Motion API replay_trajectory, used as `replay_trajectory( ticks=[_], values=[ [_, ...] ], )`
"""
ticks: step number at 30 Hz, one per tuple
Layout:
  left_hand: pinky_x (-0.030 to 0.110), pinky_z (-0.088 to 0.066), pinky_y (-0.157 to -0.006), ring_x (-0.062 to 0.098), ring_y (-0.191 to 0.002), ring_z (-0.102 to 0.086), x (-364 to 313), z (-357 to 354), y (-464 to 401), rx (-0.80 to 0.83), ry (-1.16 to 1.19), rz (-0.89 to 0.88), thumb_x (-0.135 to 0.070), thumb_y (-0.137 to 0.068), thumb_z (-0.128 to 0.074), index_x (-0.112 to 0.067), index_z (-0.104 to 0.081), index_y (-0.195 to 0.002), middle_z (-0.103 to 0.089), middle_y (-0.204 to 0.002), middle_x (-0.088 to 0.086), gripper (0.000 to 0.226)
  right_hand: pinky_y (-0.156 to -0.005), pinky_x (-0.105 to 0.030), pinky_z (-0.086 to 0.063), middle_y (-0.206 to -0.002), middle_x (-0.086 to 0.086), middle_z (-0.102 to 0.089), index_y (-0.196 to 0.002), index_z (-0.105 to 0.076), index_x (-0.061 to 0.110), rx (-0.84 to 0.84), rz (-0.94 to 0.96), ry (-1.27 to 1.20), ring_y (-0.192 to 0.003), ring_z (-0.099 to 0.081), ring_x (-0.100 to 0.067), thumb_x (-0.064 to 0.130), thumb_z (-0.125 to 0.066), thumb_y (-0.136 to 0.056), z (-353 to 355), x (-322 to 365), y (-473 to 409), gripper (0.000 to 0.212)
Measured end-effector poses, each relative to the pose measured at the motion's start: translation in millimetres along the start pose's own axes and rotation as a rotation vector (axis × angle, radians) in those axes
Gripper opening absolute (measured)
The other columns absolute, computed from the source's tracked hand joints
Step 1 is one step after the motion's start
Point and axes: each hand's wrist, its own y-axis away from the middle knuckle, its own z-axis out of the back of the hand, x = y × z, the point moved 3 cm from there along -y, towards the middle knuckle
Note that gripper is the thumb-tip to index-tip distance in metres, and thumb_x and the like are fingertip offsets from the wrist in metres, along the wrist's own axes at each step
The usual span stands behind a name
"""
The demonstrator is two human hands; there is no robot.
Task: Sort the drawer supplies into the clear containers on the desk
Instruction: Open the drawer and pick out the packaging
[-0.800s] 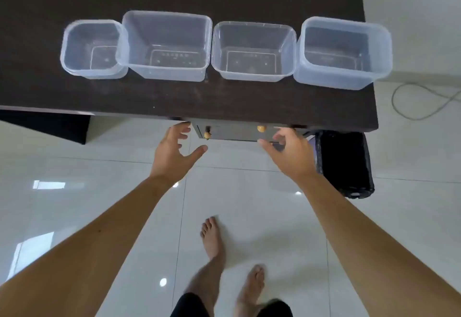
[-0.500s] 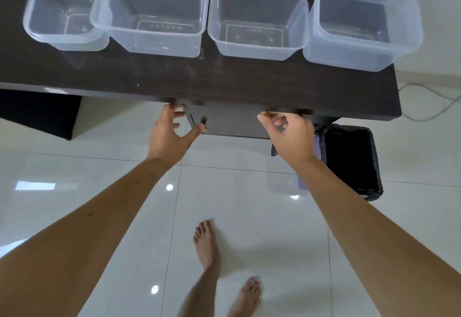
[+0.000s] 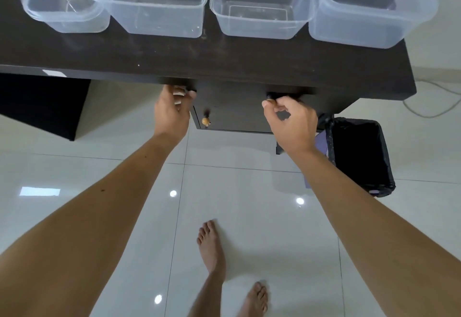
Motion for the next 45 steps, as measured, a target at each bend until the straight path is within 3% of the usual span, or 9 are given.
replay_trajectory(
  ticks=[8, 16, 19, 24, 30, 33, 36, 40, 45],
  values=[
    [-0.002, -0.042, -0.074, 0.016, -0.101, -0.06, 6, 10, 40, 0.065, -0.014, -0.026, -0.025, -0.108, -0.057, -0.009, -0.055, -0.125, -0.064, -0.112, -0.003, 0.023, -0.067, -0.04, -0.054, -0.075, 0.005, -0.072, -0.076, -0.07, 0.013, 0.062, -0.02, -0.062, -0.077, -0.068, -0.018, 0.036, -0.072, -0.091, 15, -4, 38, 0.027],
    [0.005, -0.044, -0.076, 0.015, -0.101, -0.064, 15, 27, 83, 0.152, -0.029, -0.018, -0.019, -0.108, -0.056, -0.019, -0.054, -0.122, -0.065, -0.113, -0.003, 0.014, -0.061, -0.031, -0.049, -0.075, 0.006, -0.071, -0.077, -0.07, 0.014, 0.089, 0.004, -0.014, -0.07, -0.063, -0.015, 0.036, -0.071, -0.093, 36, 2, 87, 0.027],
    [0.007, -0.047, -0.08, 0.006, -0.099, -0.066, 23, 35, 116, 0.159, -0.024, 0.005, -0.014, -0.107, -0.056, -0.018, -0.054, -0.124, -0.065, -0.113, -0.004, 0.017, -0.065, -0.024, -0.047, -0.077, 0.006, -0.072, -0.08, -0.073, 0.014, 0.08, 0.006, -0.021, -0.075, -0.065, -0.013, 0.038, -0.069, -0.092, 49, 5, 119, 0.027],
    [0.002, -0.05, -0.081, -0.016, -0.098, -0.063, 39, 44, 164, 0.147, -0.049, 0.008, -0.009, -0.107, -0.056, -0.011, -0.055, -0.128, -0.067, -0.109, -0.006, 0.021, -0.069, -0.033, -0.056, -0.08, 0.002, -0.073, -0.084, -0.075, 0.011, 0.088, -0.018, -0.054, -0.077, -0.068, -0.018, 0.036, -0.07, -0.091, 70, 9, 167, 0.026],
    [0.002, -0.05, -0.081, -0.018, -0.096, -0.061, 38, 50, 194, 0.14, -0.039, 0.021, -0.008, -0.107, -0.055, -0.024, -0.052, -0.122, -0.066, -0.104, -0.014, 0.022, -0.07, -0.037, -0.057, -0.08, 0.002, -0.073, -0.084, -0.074, 0.011, 0.124, -0.041, -0.065, -0.078, -0.069, -0.021, 0.031, -0.073, -0.092, 82, 12, 191, 0.022],
    [0.002, -0.049, -0.081, -0.007, -0.097, -0.064, 36, 52, 208, 0.142, -0.044, 0.017, -0.006, -0.107, -0.055, -0.024, -0.05, -0.121, -0.068, -0.105, -0.005, 0.023, -0.07, -0.035, -0.056, -0.08, 0.002, -0.072, -0.083, -0.073, 0.011, 0.116, -0.059, -0.066, -0.078, -0.068, -0.021, 0.034, -0.07, -0.092, 88, 14, 203, 0.025],
    [0.008, -0.051, -0.084, 0.007, -0.101, -0.065, 34, 54, 219, 0.165, -0.06, 0.031, -0.007, -0.107, -0.054, -0.022, -0.052, -0.124, -0.067, -0.112, -0.003, 0.023, -0.07, -0.032, -0.055, -0.081, 0.001, -0.072, -0.083, -0.073, 0.011, 0.122, -0.066, -0.065, -0.077, -0.068, -0.021, 0.035, -0.07, -0.091, 93, 16, 213, 0.025],
    [0.026, -0.055, -0.088, -0.01, -0.101, -0.063, 36, 56, 226, 0.163, -0.078, 0.054, -0.011, -0.107, -0.054, -0.039, -0.05, -0.116, -0.066, -0.109, -0.015, 0.03, -0.071, -0.032, -0.055, -0.082, 0.005, -0.073, -0.083, -0.073, 0.013, 0.139, -0.088, -0.06, -0.079, -0.068, -0.019, 0.036, -0.07, -0.091, 95, 16, 218, 0.024],
    [0.042, -0.058, -0.096, 0.017, -0.104, -0.067, 34, 60, 223, 0.232, -0.141, 0.07, -0.016, -0.107, -0.057, -0.018, -0.054, -0.125, -0.07, -0.109, -0.005, 0.018, -0.076, -0.036, -0.06, -0.091, 0.005, -0.078, -0.092, -0.077, 0.015, 0.235, -0.06, -0.055, -0.087, -0.073, -0.017, 0.034, -0.075, -0.095, 100, 12, 213, 0.019]
  ],
)
